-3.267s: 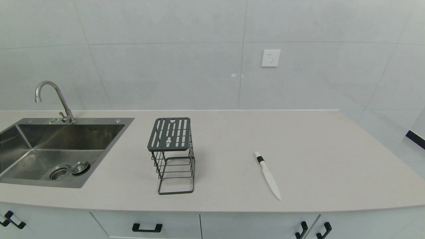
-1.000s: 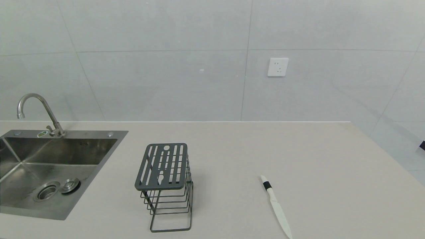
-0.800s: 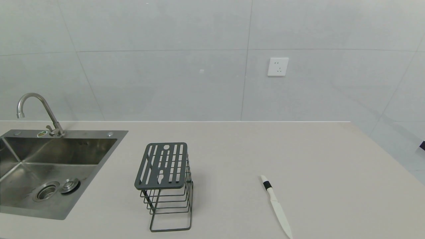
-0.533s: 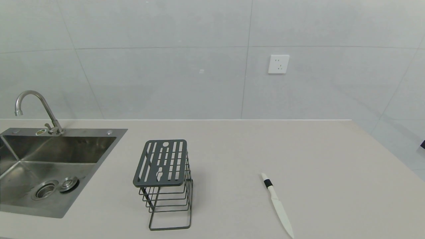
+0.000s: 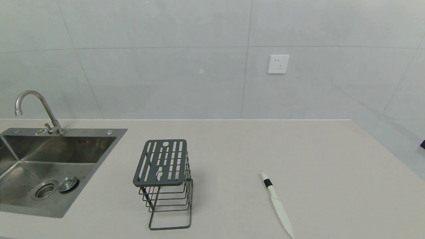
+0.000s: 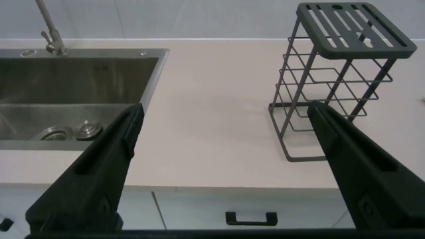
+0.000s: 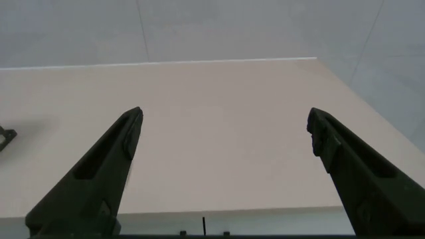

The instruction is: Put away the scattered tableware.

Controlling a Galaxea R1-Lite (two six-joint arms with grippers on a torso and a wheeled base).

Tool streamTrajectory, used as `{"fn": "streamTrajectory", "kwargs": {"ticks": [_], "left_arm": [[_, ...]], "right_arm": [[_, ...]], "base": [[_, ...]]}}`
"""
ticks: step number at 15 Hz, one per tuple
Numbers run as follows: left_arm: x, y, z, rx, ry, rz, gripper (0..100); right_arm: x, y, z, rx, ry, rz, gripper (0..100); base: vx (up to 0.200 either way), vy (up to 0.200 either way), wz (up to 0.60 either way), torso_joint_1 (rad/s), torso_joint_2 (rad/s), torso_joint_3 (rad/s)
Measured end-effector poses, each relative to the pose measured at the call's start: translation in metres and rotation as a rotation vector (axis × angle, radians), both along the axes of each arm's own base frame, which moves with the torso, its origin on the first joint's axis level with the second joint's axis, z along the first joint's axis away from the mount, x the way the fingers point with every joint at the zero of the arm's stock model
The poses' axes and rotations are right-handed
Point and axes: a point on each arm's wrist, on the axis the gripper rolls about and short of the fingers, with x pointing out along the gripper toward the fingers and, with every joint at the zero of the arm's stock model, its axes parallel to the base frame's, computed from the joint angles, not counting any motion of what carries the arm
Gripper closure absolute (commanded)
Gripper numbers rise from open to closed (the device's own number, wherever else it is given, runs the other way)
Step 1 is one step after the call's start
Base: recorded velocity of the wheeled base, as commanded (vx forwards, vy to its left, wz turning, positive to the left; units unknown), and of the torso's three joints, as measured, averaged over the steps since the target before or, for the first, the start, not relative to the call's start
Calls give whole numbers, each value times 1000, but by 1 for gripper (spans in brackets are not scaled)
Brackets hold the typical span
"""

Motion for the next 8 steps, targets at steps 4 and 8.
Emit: {"fn": "streamTrajectory", "kwargs": {"ticks": [4,8], "left_arm": [[0,0,0,0,0,0,0],[0,0,0,0,0,0,0]], "right_arm": [[8,4,28,-35,113,222,0],[49,9,44,-26,400,409,0]], "base": [[0,0,0,0,0,0],[0,0,0,0,0,0]]}}
